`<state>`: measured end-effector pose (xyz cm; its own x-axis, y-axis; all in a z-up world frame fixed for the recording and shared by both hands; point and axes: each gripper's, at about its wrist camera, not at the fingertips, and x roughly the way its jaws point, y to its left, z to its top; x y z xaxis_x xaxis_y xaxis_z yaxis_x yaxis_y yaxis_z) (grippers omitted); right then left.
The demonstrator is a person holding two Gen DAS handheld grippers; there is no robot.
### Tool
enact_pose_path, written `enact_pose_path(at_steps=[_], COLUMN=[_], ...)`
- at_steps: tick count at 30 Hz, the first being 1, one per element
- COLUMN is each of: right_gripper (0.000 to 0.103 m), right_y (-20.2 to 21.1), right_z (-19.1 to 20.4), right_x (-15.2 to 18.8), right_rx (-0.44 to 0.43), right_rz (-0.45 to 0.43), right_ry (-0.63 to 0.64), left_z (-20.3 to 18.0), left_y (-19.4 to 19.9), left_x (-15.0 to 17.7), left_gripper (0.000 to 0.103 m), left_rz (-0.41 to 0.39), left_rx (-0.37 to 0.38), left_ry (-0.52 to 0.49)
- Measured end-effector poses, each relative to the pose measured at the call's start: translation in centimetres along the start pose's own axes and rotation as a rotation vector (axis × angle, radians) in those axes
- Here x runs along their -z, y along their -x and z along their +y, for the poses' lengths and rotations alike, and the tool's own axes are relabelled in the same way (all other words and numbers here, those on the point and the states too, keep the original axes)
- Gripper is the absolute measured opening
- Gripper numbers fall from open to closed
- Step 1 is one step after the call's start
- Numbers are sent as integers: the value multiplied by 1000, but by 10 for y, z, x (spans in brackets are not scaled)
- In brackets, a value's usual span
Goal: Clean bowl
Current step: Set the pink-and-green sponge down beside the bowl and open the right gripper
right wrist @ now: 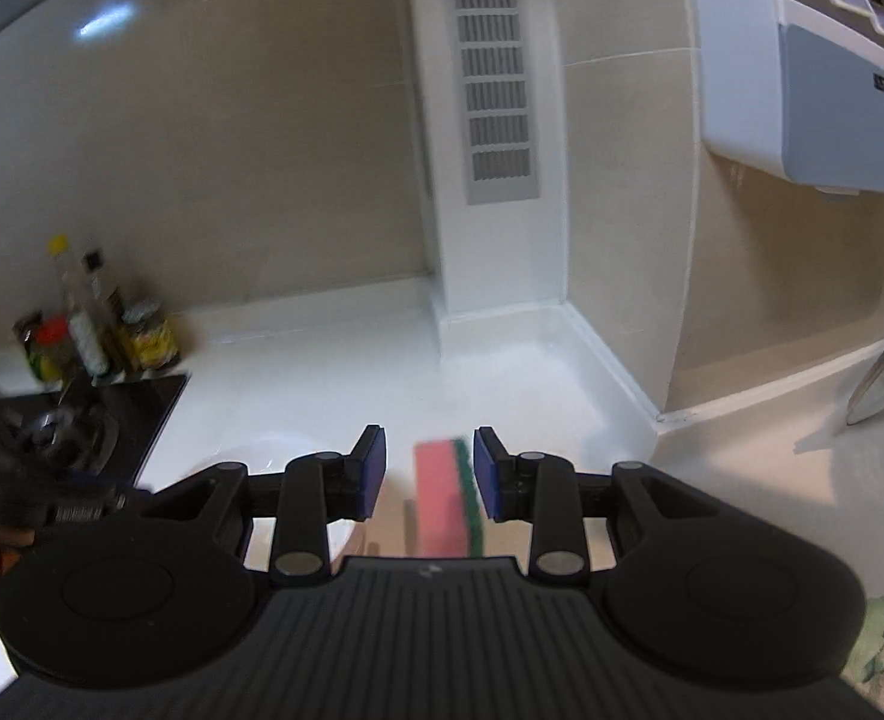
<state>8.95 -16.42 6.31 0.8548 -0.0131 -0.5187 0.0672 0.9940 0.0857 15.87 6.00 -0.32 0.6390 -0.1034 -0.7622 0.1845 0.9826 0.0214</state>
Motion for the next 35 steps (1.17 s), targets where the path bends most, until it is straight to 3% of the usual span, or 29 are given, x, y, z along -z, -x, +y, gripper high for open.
enact_pose_path(at_steps=[8, 13, 17, 25, 35], right_gripper=[28, 28, 28, 28, 28], right_y=[27, 43, 57, 74, 86], right_z=[17, 7, -7, -39, -49], right_x=[38, 38, 36, 57, 59], right_rx=[-38, -97, -125, -148, -193], right_rz=[61, 34, 36, 109, 90], right_ry=[10, 72, 102, 94, 180], left_z=[-2, -18, -38, -79, -99], left_y=[28, 50, 62, 78, 97], left_x=[18, 29, 38, 63, 75], left_gripper=[19, 20, 20, 20, 20], left_rz=[-44, -89, -81, -50, -99], left_rx=[-7, -37, -59, -90, -105], left_ry=[92, 160, 205, 185, 169])
